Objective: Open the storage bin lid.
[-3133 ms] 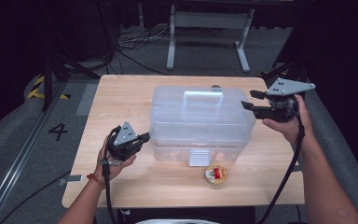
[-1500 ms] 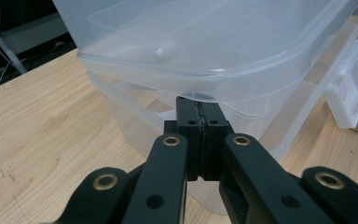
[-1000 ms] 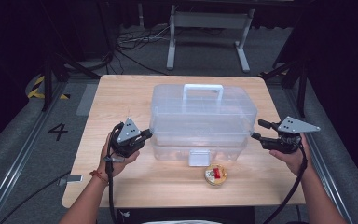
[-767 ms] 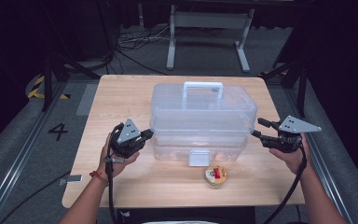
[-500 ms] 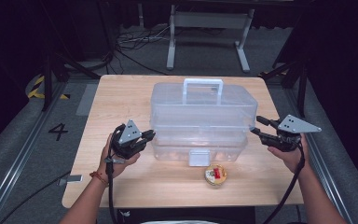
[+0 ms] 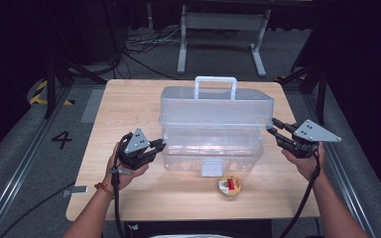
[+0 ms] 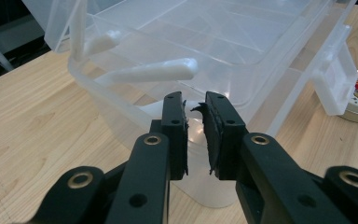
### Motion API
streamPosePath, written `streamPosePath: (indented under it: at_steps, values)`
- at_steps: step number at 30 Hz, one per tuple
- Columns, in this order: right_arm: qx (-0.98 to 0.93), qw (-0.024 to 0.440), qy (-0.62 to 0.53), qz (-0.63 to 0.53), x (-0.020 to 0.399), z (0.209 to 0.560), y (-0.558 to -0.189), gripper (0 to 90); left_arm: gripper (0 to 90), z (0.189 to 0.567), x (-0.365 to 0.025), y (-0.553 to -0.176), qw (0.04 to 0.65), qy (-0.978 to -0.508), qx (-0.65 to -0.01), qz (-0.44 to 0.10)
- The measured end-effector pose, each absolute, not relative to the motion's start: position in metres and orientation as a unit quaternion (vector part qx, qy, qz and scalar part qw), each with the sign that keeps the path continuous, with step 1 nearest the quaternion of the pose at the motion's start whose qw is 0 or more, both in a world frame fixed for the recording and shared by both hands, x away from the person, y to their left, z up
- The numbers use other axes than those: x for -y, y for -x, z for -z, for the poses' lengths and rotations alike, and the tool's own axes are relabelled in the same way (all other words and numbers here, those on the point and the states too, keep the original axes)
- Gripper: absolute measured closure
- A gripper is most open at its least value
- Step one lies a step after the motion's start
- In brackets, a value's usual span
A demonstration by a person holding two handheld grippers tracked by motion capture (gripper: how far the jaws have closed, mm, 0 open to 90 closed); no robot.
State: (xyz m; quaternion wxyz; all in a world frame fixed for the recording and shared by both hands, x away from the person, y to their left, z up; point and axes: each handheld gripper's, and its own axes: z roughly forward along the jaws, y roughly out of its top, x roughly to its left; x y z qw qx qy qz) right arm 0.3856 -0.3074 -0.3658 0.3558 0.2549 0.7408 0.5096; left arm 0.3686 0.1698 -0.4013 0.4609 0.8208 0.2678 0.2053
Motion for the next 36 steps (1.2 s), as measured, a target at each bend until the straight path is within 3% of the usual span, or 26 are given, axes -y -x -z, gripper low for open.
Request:
streamPosePath:
  at_steps: [10, 16, 25, 36]
  values:
    - [-0.731, 0.38, -0.254, -0.508, 0.304, 0.364, -0.386, 73.0, 71.1, 0.403, -0.172, -0.368, 0.461, -0.824, -0.264, -0.196]
    - [-0.725, 0.393, -0.254, -0.505, 0.302, 0.362, -0.387, 74.1, 58.5, 0.401, -0.174, -0.366, 0.464, -0.824, -0.263, -0.191]
    - [-0.711, 0.406, -0.265, -0.509, 0.297, 0.353, -0.395, 76.4, 46.3, 0.403, -0.168, -0.362, 0.449, -0.845, -0.228, -0.181]
    - [-0.707, 0.404, -0.286, -0.505, 0.295, 0.341, -0.407, 78.0, 45.5, 0.4, -0.163, -0.361, 0.447, -0.846, -0.22, -0.19]
